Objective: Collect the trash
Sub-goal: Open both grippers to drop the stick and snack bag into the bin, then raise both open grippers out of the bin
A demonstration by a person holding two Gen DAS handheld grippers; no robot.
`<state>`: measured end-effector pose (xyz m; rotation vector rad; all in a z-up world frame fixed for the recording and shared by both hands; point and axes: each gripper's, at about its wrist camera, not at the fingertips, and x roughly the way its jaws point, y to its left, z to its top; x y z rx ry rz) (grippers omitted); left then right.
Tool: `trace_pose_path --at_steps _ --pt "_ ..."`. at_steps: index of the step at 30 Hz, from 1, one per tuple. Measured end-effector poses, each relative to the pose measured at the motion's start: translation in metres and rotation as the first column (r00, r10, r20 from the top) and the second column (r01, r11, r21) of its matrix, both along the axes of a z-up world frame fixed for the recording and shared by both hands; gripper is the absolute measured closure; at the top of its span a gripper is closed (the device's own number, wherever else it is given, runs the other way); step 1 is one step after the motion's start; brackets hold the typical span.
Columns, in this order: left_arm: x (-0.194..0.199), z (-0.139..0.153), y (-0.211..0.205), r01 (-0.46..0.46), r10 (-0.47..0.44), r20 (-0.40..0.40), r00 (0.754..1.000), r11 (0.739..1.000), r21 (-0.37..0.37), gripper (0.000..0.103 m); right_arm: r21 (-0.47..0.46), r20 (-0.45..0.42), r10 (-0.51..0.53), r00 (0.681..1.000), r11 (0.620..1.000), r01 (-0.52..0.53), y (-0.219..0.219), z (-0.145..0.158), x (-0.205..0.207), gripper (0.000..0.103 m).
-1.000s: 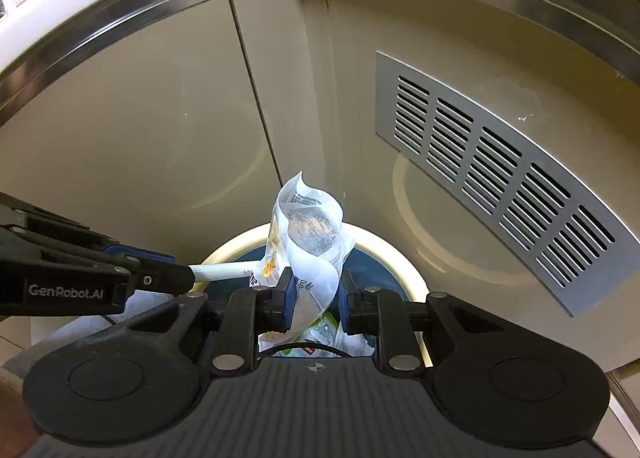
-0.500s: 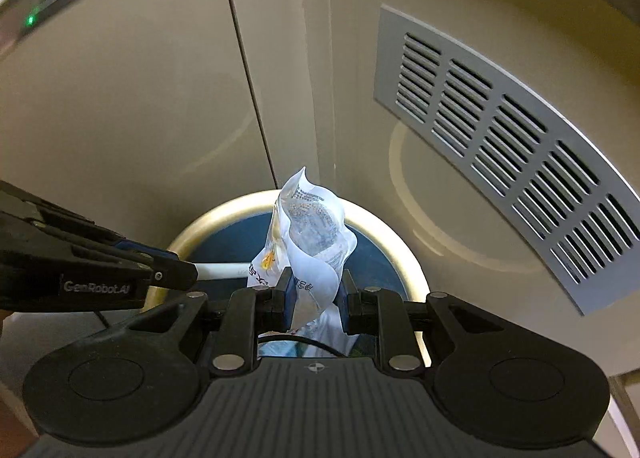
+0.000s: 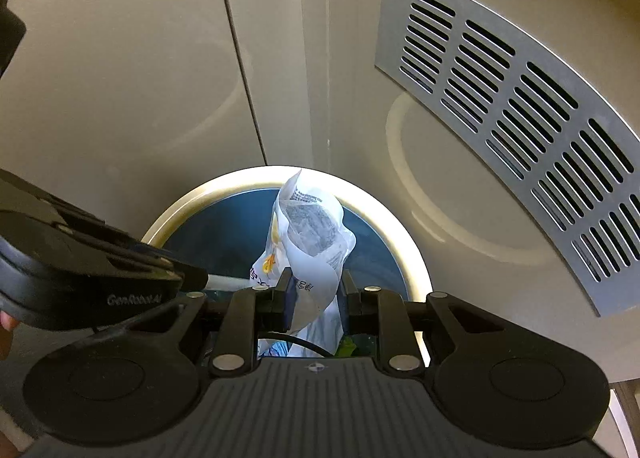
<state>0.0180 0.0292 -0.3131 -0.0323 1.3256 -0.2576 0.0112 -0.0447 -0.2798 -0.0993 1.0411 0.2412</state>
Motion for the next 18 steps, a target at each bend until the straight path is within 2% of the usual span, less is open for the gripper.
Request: trace_pose_path --at_steps 1,2,3,5,6,7,8,10,14,18 --pt "0.0 -0.001 0.0 0.002 -0.002 -0.008 1.0 1.0 -0.004 0.083 0.001 -0.003 -0.004 1.0 1.0 0.004 -0.002 -0.005 0.003 0.079" --pt "0.0 -0.002 0.002 0.001 -0.001 -0.016 1.0 1.0 -0.01 0.063 0.0 -0.006 -0.01 1.0 1.0 0.01 -0.002 -0.004 0.004 0.078" --pt "0.0 -0.003 0.003 -0.005 0.004 -0.02 1.0 1.0 -0.007 0.054 -0.003 -0.007 -0.02 1.0 1.0 0.02 -0.002 -0.004 0.005 0.078" --pt "0.001 -0.006 0.005 -0.029 0.03 -0.021 0.999 0.999 0.027 0.025 -0.021 -0.017 -0.059 0.998 0.998 0.059 -0.005 -0.006 0.007 0.074" --pt "0.0 -0.008 0.008 -0.043 0.043 -0.028 0.999 0.999 0.029 0.017 -0.024 -0.029 -0.082 0.996 0.996 0.081 -0.008 -0.006 0.009 0.073" --pt "0.001 -0.01 0.012 -0.056 0.057 -0.041 0.998 0.998 0.031 0.009 -0.02 -0.038 -0.105 0.994 0.994 0.105 -0.012 -0.007 0.011 0.067" --pt "0.001 -0.012 0.015 -0.074 0.075 -0.051 0.996 0.997 0.028 0.006 -0.014 -0.047 -0.126 0.991 0.992 0.126 -0.015 -0.008 0.012 0.057" --pt "0.002 -0.014 0.021 -0.1 0.101 -0.074 0.992 0.995 0.015 0.002 -0.001 -0.052 -0.156 0.986 0.988 0.156 -0.021 -0.006 0.014 0.048" --pt "0.0 -0.004 0.025 -0.09 0.091 -0.063 0.994 0.996 0.015 0.0 0.016 -0.044 -0.15 0.988 0.988 0.151 -0.025 0.005 0.013 0.044" --pt "-0.01 0.024 0.027 -0.054 0.054 0.011 0.999 0.998 0.018 0.0 0.043 -0.007 -0.124 0.992 0.991 0.124 -0.028 0.032 0.005 0.04"
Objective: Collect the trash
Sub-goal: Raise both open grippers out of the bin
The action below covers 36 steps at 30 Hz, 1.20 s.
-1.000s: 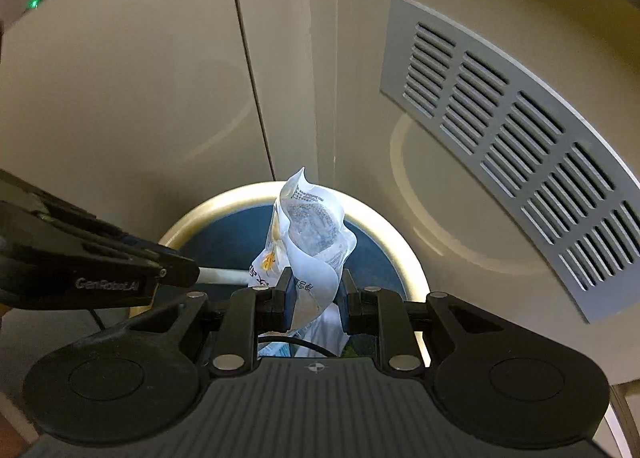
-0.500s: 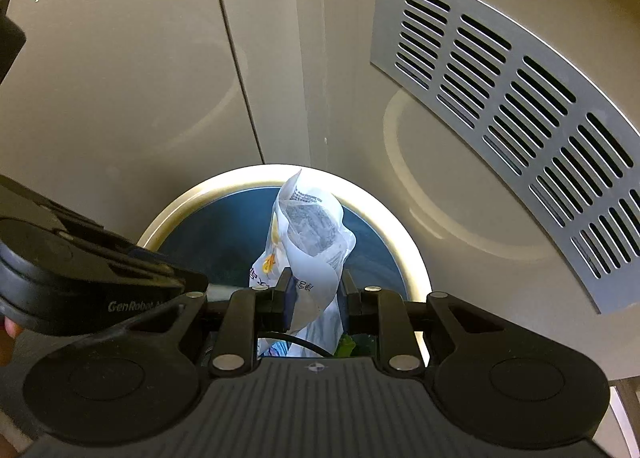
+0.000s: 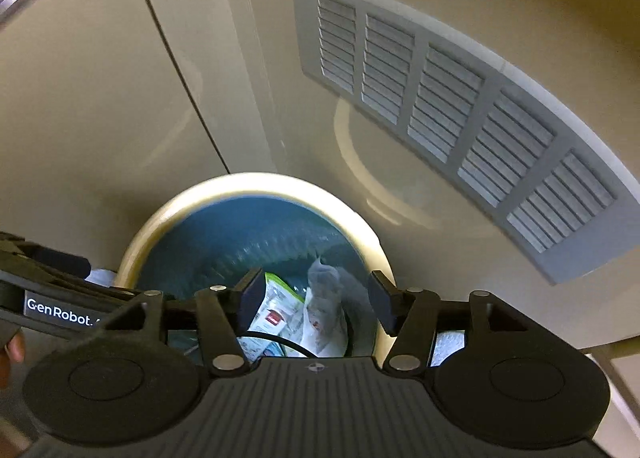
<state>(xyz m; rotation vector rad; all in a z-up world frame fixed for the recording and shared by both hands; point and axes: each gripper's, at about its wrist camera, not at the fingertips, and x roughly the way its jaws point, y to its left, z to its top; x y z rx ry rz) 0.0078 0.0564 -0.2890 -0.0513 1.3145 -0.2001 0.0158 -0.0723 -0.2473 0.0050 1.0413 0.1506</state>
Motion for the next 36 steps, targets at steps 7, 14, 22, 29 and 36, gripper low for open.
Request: trace_pose_path --at_steps 7,14,22,29,36 --pt "-0.051 0.069 0.017 -0.002 0.004 0.184 0.983 1.0 -0.011 0.0 0.054 0.136 0.065 0.989 0.996 -0.073 -0.007 0.064 -0.035 0.026" --pt "-0.089 0.099 0.015 -0.024 0.0 0.308 0.951 0.997 0.075 0.0 0.011 0.24 0.126 0.963 0.991 -0.132 -0.002 0.096 -0.075 0.02" --pt "-0.098 0.116 0.016 -0.008 -0.031 0.37 0.929 0.995 0.103 0.0 -0.034 0.266 0.15 0.952 0.989 -0.147 0.01 0.099 -0.092 0.019" --pt "-0.103 0.12 0.016 0.001 -0.049 0.396 0.917 0.993 0.119 0.0 -0.045 0.278 0.161 0.947 0.987 -0.155 0.013 0.103 -0.105 0.018" --pt "-0.103 0.12 0.017 -0.009 -0.039 0.393 0.919 0.993 0.12 0.0 -0.048 0.281 0.166 0.945 0.986 -0.159 0.012 0.104 -0.106 0.017"
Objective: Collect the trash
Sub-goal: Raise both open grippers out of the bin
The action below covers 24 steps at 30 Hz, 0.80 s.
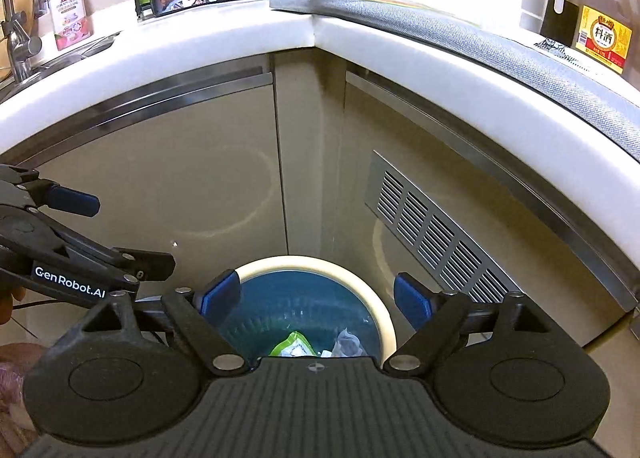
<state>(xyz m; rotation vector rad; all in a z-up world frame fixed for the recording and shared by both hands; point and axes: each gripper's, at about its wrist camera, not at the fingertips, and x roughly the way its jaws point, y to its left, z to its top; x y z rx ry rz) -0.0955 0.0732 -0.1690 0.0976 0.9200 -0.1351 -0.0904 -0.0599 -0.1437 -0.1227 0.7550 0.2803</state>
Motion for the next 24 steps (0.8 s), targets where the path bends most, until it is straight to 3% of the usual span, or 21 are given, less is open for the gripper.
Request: trace_pose_path --at_steps 24 --pt "-0.0009 -0.0018 -0.0013 0.008 -0.008 -0.006 1.0 1.0 0.011 0.0 0.011 -0.017 -0.014 1.0 1.0 0.014 -0.004 -0.0046 0.0017 0.016"
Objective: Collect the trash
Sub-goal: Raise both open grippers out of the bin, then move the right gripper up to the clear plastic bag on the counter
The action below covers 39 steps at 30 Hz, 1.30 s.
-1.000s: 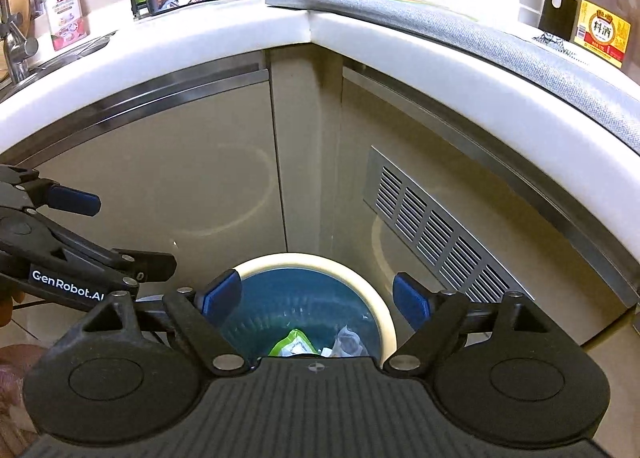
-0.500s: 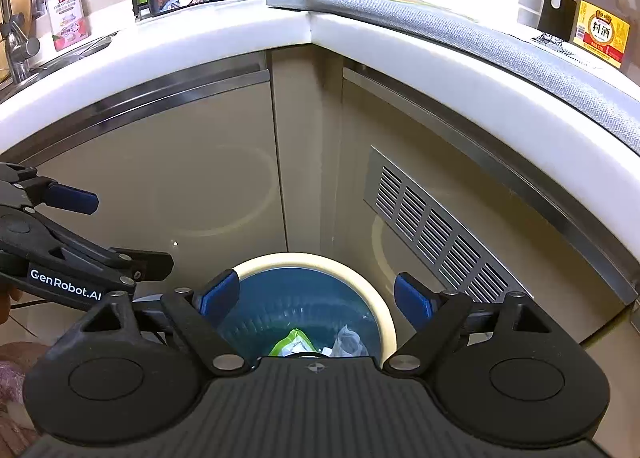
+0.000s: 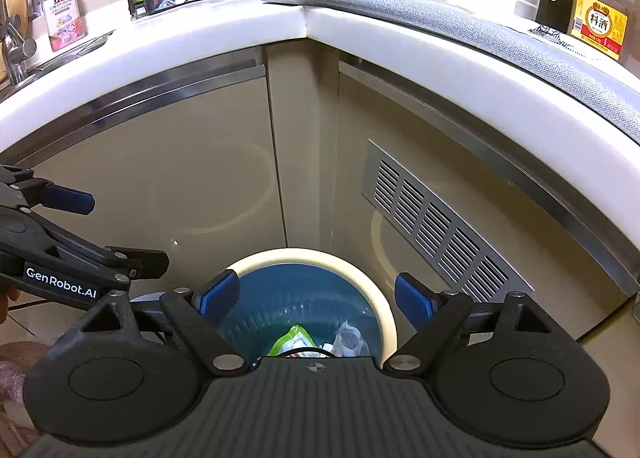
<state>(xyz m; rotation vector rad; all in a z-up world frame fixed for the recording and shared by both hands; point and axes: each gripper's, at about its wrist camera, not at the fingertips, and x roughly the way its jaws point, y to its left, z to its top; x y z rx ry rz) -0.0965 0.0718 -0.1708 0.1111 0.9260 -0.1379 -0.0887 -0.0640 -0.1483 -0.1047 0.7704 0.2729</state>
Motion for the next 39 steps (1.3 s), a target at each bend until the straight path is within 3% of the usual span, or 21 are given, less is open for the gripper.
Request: trace_pose_path --at_steps 15,24,29,33,39 --pt "0.0 -0.001 0.001 0.003 -0.003 0.001 1.0 1.0 0.002 0.0 0.005 0.007 0.001 1.0 1.0 -0.001 -0.001 0.0 0.0 0.016" --pt "-0.003 0.005 0.004 0.004 -0.004 0.035 0.999 1.0 0.012 0.0 0.018 0.067 0.018 0.998 1.0 -0.02 -0.003 0.011 -0.003 0.016" --pt "-0.008 0.022 0.008 -0.004 0.001 0.104 0.995 1.0 0.03 0.0 0.147 0.153 0.019 0.988 0.988 -0.041 -0.014 0.05 0.007 0.016" --pt "-0.007 0.04 0.017 -0.023 0.027 0.114 0.993 0.999 -0.03 0.0 0.245 0.283 0.0 0.959 0.967 -0.072 -0.023 0.098 0.028 0.011" --pt "-0.009 0.06 0.022 -0.029 0.04 0.137 0.99 0.996 -0.084 0.0 0.341 0.392 -0.08 0.917 0.938 -0.064 -0.026 0.15 0.106 0.006"
